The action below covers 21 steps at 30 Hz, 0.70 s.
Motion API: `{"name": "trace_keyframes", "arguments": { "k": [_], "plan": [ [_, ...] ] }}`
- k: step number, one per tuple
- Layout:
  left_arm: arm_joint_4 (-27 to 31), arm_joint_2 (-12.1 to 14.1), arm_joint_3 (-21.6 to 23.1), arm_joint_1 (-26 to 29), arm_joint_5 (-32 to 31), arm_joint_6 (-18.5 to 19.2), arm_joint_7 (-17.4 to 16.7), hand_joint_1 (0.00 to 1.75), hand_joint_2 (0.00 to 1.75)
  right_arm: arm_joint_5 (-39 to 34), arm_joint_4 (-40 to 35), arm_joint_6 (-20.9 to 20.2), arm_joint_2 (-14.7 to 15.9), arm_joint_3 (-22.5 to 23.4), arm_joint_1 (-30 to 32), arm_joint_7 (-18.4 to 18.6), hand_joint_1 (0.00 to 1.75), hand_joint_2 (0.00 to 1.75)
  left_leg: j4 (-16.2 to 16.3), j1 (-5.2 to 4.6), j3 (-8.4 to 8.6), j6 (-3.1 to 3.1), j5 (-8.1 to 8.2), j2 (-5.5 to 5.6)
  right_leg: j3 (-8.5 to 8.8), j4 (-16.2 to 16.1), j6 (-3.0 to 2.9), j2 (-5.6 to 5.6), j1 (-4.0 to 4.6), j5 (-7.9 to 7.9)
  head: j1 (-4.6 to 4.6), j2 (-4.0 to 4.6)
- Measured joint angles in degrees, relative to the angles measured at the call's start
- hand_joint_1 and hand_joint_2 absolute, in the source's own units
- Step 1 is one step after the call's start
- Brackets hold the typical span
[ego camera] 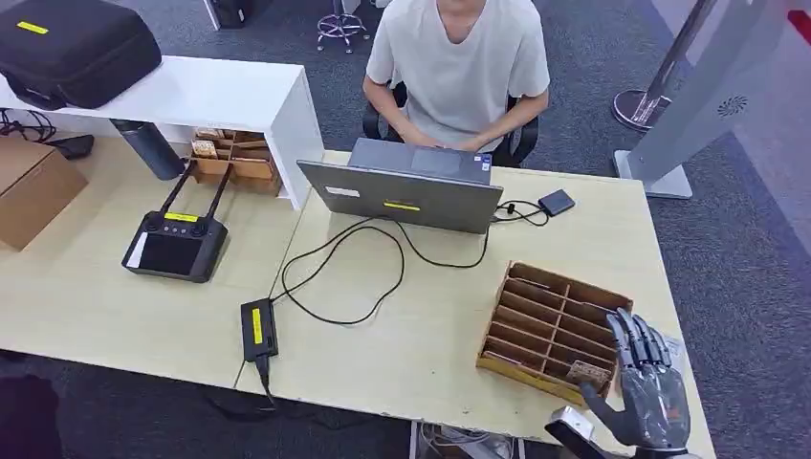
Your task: Pass the card to the sensor for recognition and then transmit it.
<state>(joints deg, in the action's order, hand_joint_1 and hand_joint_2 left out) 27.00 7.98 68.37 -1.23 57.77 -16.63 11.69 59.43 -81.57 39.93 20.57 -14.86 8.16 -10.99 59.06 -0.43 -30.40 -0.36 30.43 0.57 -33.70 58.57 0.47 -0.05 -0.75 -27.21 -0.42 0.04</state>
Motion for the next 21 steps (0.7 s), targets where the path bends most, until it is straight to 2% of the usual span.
{"name": "trace_keyframes", "arguments": {
  "k": [6,7,8,11,13,14,16,21],
  "plan": [
    [-0.8,-0.3,0.0,0.0,0.0,0.0,0.0,0.0,1.75,0.0,0.1,0.0,0.0,0.0,0.0,0.0,0.0,1.75,0.0,0.0,0.02,0.0,0.0,-0.01,0.01,0.0,0.0,-0.01,0.0,0.0,0.0,0.0],
    [-0.8,-0.3,0.0,0.0,0.0,0.1,0.0,0.0,1.75,0.0,0.1,0.0,0.0,0.0,0.0,0.0,0.79,1.75,0.0,0.0,0.02,0.0,0.0,-0.02,0.01,0.0,0.0,-0.01,0.0,0.0,0.0,0.0],
    [-1.0,-0.4,0.0,-0.1,0.0,0.3,0.0,0.0,1.75,-0.1,0.1,0.0,0.0,0.0,0.1,0.0,1.38,1.75,0.0,0.0,0.02,0.0,0.0,-0.02,0.01,0.0,0.0,-0.01,0.0,0.0,0.0,0.0],
    [-1.4,-0.6,-0.1,-0.1,0.0,0.5,0.2,0.0,1.75,-0.1,0.2,0.0,0.0,0.1,0.5,0.0,1.34,1.75,0.0,-0.01,0.0,0.0,0.0,-0.01,0.0,0.0,0.0,-0.01,-0.01,0.0,-0.02,0.0],
    [-1.8,-0.8,-0.1,-0.1,0.0,0.6,0.3,0.0,1.75,-0.2,0.2,0.0,0.0,0.2,0.7,0.0,1.26,1.75,0.0,-0.01,0.0,0.0,0.0,-0.02,0.0,0.0,0.0,-0.01,-0.01,0.0,0.0,0.0],
    [-1.9,-0.9,-0.2,-0.2,0.0,0.7,0.3,0.0,1.75,-0.2,0.2,0.0,0.0,0.2,0.7,0.0,0.79,1.75,0.0,-0.01,0.01,0.0,0.0,-0.02,0.0,0.0,0.0,-0.01,0.0,0.0,0.0,0.0],
    [-2.1,-1.0,-0.3,-0.2,0.0,0.9,0.4,0.0,1.75,-0.2,0.2,0.0,0.0,0.2,0.9,0.0,0.56,1.75,0.0,-0.01,0.0,0.0,0.0,-0.01,0.0,0.0,0.0,-0.01,0.0,0.0,0.0,0.0],
    [-2.7,-1.3,-0.7,-0.2,0.1,1.0,0.5,0.0,1.75,-0.5,0.2,0.1,0.0,0.3,1.0,-0.2,0.51,1.75,0.0,0.0,0.01,0.0,0.0,-0.02,0.0,0.0,0.0,-0.01,0.0,0.0,0.0,0.0]
  ]
}}
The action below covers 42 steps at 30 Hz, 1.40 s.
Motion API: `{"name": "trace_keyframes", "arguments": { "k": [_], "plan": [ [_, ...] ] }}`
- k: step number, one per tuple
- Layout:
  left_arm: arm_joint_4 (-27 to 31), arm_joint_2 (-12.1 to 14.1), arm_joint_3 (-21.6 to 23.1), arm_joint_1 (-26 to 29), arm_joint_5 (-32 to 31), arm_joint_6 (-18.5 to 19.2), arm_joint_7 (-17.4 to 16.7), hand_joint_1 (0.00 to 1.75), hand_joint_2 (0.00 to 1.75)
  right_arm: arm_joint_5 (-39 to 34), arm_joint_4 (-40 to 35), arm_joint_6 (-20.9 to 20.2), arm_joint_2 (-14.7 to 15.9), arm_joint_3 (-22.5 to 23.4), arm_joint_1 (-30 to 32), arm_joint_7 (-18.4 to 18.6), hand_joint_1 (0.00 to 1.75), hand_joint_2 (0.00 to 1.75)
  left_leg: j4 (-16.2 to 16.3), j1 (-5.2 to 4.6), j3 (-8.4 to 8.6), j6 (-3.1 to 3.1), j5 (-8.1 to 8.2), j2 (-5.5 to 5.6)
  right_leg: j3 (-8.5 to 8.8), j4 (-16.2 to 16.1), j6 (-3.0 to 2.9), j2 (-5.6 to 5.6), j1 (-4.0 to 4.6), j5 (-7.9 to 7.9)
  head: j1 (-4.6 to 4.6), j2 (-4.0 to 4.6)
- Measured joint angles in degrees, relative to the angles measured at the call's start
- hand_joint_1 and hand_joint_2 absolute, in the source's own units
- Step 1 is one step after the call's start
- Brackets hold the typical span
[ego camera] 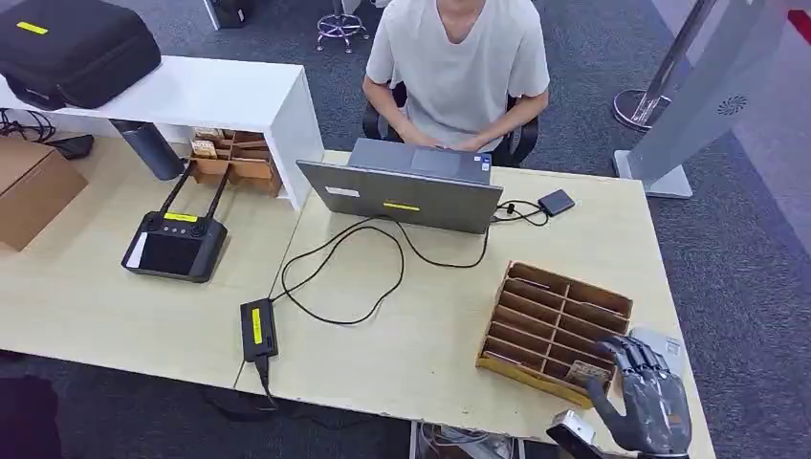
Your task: Pass the card to the sensor for recognition and then transmit it.
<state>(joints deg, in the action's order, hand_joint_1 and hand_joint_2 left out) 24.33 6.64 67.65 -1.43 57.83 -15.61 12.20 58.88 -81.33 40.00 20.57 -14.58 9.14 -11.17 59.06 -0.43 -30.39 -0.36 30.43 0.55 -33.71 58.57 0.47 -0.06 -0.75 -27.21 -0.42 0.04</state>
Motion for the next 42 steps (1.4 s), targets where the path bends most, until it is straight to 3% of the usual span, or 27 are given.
{"name": "trace_keyframes", "arguments": {
  "k": [13,14,15,16,34,35,36,37,42],
  "plan": [
    [-0.5,-0.3,-0.5,0.0,0.0,0.3,0.1,0.0,1.75,-0.4,0.0,0.0,0.0,0.5,0.0,-0.7,0.42,1.75,0.0,0.0,0.0,0.0,0.0,0.0,0.0,0.0,0.0,0.0,0.0,0.0,0.0,0.0],
    [-0.6,-0.3,-0.6,0.0,0.0,0.3,0.1,0.0,1.75,-0.4,0.0,0.0,0.0,0.6,0.0,-0.7,0.54,1.75,0.0,0.0,0.0,0.0,0.0,0.0,0.0,0.0,0.0,0.0,0.0,0.0,0.0,0.0],
    [-0.7,-0.5,-0.7,-0.1,0.0,0.3,0.2,0.0,1.75,-0.5,0.0,0.0,0.0,0.9,0.1,-0.8,1.36,1.75,0.0,0.0,0.0,0.0,0.0,0.0,0.0,0.0,0.0,0.0,0.0,0.0,0.0,0.0],
    [-0.8,-0.5,-0.7,-0.1,0.0,0.3,0.2,0.0,1.75,-0.5,0.0,0.0,0.0,1.0,0.1,-0.8,1.75,1.75,0.0,0.0,0.0,0.0,0.0,0.0,0.0,0.0,0.0,0.0,0.0,0.0,0.0,0.0],
    [-1.2,-0.5,-0.7,-0.1,-0.1,0.8,0.2,0.0,1.75,-0.9,0.0,0.0,0.0,1.0,0.3,-0.8,1.75,1.75,0.0,0.0,0.0,0.0,0.0,0.0,0.0,0.0,0.0,0.0,0.0,0.0,0.0,0.0],
    [-1.2,-0.5,-0.7,-0.1,-0.1,0.8,0.3,0.0,1.75,-1.0,0.0,0.0,0.0,1.0,0.3,-0.8,1.01,1.75,0.0,0.0,0.0,0.0,0.0,0.0,0.0,0.0,0.0,0.0,0.0,0.0,0.0,0.0],
    [-1.2,-0.5,-0.7,-0.1,-0.1,0.9,0.3,0.0,1.75,-1.0,0.0,0.0,0.0,1.0,0.3,-0.8,0.44,1.75,0.0,0.0,0.0,0.0,0.0,0.0,0.0,0.0,0.0,0.0,0.0,0.0,0.0,0.0],
    [-1.3,-0.5,-0.7,-0.1,-0.1,0.9,0.4,0.0,1.75,-1.1,0.0,0.0,0.0,1.0,0.3,-0.8,0.0,1.75,0.0,0.0,0.0,0.0,0.0,0.0,0.0,0.0,0.0,0.0,0.0,0.0,0.0,0.0],
    [-1.6,-0.6,-0.7,-0.2,-0.2,1.2,0.5,0.0,1.75,-0.6,0.0,0.0,0.0,1.1,0.3,-0.9,0.0,1.75,0.0,0.0,0.0,0.0,0.0,0.0,0.0,0.0,0.0,0.0,0.0,0.0,-0.02,0.0]
  ]
}}
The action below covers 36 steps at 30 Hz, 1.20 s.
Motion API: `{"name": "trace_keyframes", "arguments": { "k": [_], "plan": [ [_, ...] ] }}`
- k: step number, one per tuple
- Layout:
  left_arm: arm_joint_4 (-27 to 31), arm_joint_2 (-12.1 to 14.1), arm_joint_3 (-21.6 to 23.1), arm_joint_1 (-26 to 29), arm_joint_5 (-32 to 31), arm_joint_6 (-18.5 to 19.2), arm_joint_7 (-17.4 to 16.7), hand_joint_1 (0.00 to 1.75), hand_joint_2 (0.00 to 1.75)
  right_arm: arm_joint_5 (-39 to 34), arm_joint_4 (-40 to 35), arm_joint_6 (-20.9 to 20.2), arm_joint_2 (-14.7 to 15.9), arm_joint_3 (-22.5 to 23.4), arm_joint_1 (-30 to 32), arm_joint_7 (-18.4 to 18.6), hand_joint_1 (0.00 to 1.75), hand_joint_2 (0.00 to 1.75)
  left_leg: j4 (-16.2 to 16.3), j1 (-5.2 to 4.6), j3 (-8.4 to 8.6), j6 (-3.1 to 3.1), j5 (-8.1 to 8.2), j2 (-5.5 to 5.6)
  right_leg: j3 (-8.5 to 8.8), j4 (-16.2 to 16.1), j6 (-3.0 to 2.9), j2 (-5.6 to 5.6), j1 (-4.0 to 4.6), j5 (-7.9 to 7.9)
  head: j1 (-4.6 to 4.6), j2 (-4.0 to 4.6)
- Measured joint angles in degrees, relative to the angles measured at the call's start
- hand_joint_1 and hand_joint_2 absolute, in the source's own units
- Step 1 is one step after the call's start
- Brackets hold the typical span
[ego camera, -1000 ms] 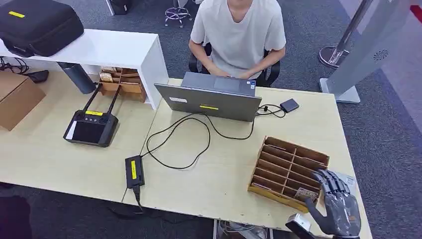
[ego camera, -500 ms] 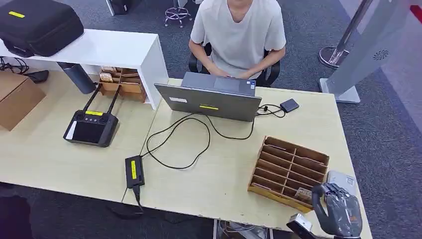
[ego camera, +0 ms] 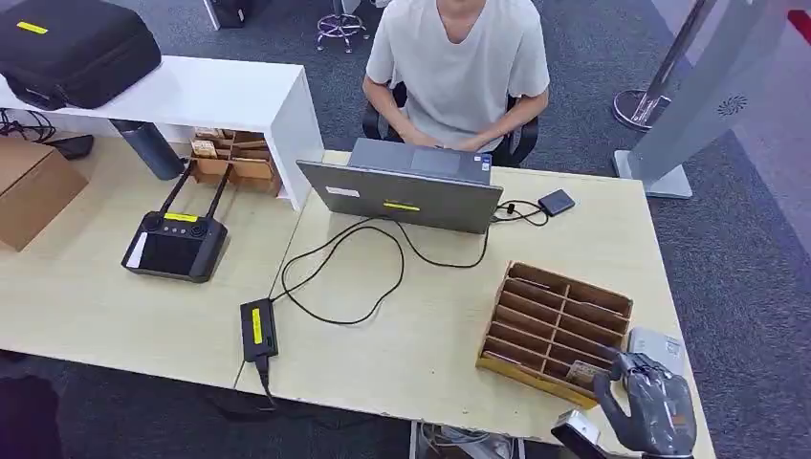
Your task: Pass the card to the sensor for recognition and then transmit it.
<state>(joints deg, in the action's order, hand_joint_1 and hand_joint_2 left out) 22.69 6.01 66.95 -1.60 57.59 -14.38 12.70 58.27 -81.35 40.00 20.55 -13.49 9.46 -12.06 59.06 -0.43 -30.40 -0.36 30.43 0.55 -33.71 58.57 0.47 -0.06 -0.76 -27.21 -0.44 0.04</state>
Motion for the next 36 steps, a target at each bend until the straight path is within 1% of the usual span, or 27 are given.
{"name": "trace_keyframes", "arguments": {
  "k": [7,14,20,28,32,36],
  "plan": [
    [-0.4,-0.3,-0.1,-0.1,-0.2,0.2,0.0,0.0,1.75,0.6,-0.1,0.0,0.0,0.2,-0.2,-0.1,0.0,1.75,0.0,0.0,-0.01,0.0,0.0,0.0,0.01,0.0,0.0,0.0,0.0,0.0,0.02,0.0],
    [-0.9,-0.4,-0.1,-0.7,-1.0,0.5,0.0,0.0,1.75,2.0,-0.2,0.0,0.0,0.3,-2.3,-0.7,0.0,1.75,0.0,0.0,-0.01,0.0,0.0,-0.02,0.01,0.0,-0.02,-0.01,0.0,0.02,0.02,0.0],
    [-1.0,-0.4,-0.1,-1.1,-2.0,1.0,-0.5,0.0,1.75,4.1,0.3,0.0,0.0,0.1,-7.2,0.1,0.0,1.75,0.0,0.0,0.01,0.0,-0.01,-0.06,0.01,0.0,-0.02,-0.04,0.0,0.03,0.02,0.0],
    [-1.4,-0.5,-0.1,-1.7,-3.0,1.4,-1.0,0.0,1.75,4.8,4.2,0.0,0.3,-1.5,-15.4,1.9,0.0,1.75,0.0,0.0,0.03,-0.01,-0.03,-0.05,0.01,0.0,-0.02,-0.04,0.0,0.04,0.02,0.0],
    [-1.4,-0.6,-0.1,-1.8,-3.1,1.7,-1.0,0.0,1.75,4.8,5.5,-0.1,0.4,-2.4,-17.3,2.2,0.0,1.75,0.0,0.0,0.01,-0.01,-0.02,0.0,0.0,0.0,-0.02,-0.01,0.0,0.03,0.02,0.0],
    [-1.4,-0.7,0.0,-1.8,-3.1,1.7,-1.1,0.0,1.75,4.9,6.3,-0.1,0.5,-3.1,-17.8,2.3,0.0,1.75,0.0,0.0,0.0,-0.01,-0.02,-0.01,-0.01,0.0,-0.02,-0.01,0.0,0.03,0.02,0.0]
  ]
}}
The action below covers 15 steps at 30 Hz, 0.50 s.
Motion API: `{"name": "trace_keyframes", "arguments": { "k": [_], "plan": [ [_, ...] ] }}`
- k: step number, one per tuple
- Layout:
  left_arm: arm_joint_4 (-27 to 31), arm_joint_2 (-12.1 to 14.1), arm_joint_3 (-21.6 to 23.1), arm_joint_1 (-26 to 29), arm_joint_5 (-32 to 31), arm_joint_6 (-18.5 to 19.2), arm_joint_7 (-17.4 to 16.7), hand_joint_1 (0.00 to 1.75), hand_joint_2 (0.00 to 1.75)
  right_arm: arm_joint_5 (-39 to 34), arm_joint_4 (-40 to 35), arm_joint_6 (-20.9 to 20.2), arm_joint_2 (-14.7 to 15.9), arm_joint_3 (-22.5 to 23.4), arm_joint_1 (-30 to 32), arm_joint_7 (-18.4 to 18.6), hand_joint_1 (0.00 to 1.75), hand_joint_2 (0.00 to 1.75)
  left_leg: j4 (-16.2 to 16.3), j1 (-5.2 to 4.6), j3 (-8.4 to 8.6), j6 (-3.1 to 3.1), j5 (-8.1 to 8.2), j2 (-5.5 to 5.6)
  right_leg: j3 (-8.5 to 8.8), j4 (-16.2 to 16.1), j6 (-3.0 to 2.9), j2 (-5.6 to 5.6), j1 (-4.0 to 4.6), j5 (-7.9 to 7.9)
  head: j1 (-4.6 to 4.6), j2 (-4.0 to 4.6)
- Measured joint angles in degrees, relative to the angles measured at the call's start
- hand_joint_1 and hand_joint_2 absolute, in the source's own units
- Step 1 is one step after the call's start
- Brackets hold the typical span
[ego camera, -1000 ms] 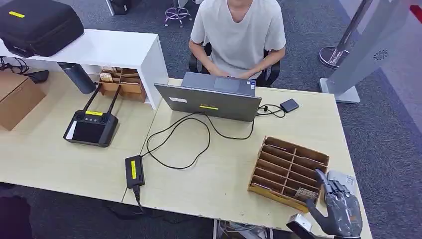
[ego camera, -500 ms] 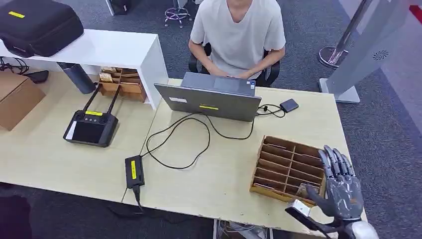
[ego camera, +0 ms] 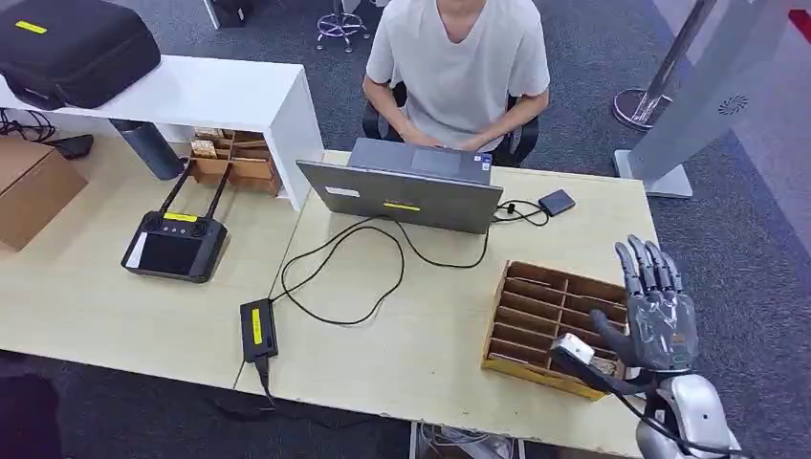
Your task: Pass the card to the sensor for recognition and then transmit it.
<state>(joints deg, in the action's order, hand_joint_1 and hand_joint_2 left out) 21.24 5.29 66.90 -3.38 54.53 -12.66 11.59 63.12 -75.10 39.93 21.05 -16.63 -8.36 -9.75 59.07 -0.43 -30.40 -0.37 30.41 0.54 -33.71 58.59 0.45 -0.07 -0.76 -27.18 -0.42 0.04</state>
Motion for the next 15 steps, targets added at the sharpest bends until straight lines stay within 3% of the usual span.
{"name": "trace_keyframes", "arguments": {
  "k": [8,15],
  "plan": [
    [0.0,0.0,0.0,0.0,0.0,0.2,-0.3,0.0,1.75,0.1,1.0,-0.1,1.4,-1.3,0.1,0.4,0.0,1.75,0.0,-0.01,0.01,0.0,0.0,0.0,0.0,0.0,0.0,0.0,-0.01,0.0,0.0,0.0],
    [-0.5,0.0,0.0,0.1,-0.2,0.7,-0.3,0.0,1.75,-1.8,-0.4,-3.8,7.9,-3.1,1.2,0.8,0.0,1.75,0.0,-0.03,-0.01,-0.01,0.01,0.01,0.0,0.0,0.0,0.02,-0.02,0.0,0.0,0.0]
  ]
}}
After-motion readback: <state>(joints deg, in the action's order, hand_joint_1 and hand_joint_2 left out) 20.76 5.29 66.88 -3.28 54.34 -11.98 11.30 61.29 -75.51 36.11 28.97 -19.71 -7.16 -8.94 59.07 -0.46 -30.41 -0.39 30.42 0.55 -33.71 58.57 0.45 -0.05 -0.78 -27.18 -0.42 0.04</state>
